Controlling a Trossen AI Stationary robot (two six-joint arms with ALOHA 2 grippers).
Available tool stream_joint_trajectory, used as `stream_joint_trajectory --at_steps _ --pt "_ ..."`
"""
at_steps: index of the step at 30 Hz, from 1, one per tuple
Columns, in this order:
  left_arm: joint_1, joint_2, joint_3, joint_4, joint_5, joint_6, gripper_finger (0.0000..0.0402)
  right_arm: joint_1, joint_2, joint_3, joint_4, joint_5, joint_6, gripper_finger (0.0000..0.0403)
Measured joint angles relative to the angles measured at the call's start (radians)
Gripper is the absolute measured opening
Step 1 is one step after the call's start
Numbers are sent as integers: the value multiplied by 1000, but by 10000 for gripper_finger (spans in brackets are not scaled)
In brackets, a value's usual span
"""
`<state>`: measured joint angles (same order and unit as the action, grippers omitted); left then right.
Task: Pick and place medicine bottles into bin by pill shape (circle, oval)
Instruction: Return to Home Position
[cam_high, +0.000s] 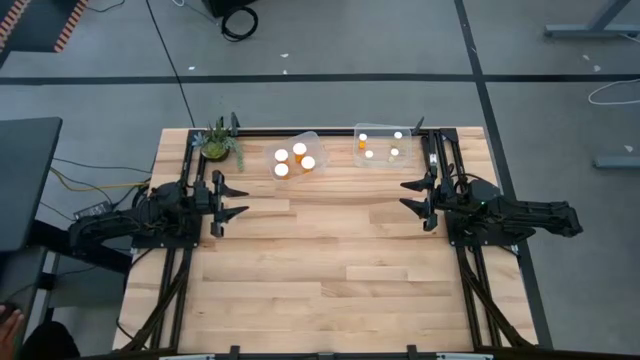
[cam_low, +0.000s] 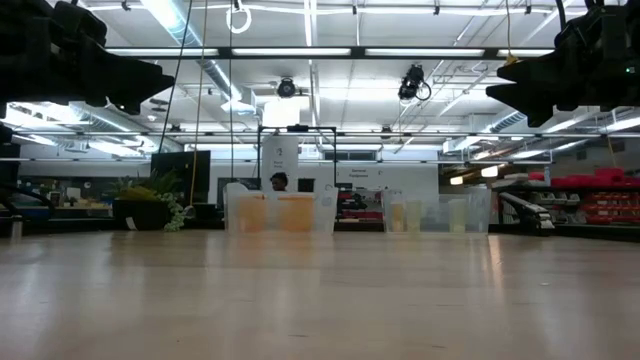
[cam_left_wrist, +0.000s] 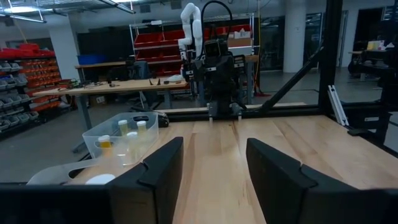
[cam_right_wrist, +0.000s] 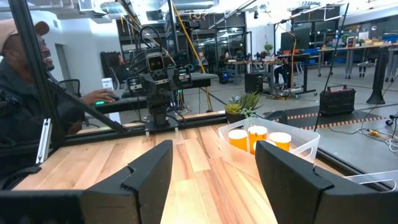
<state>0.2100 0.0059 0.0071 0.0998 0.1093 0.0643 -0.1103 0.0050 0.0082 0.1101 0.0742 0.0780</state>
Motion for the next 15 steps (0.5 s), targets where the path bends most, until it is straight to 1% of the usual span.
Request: stream_joint_trajectory --at_steps 15 --pt "0 0 0 0 0 0 185 0 0 0 0 0 0 237"
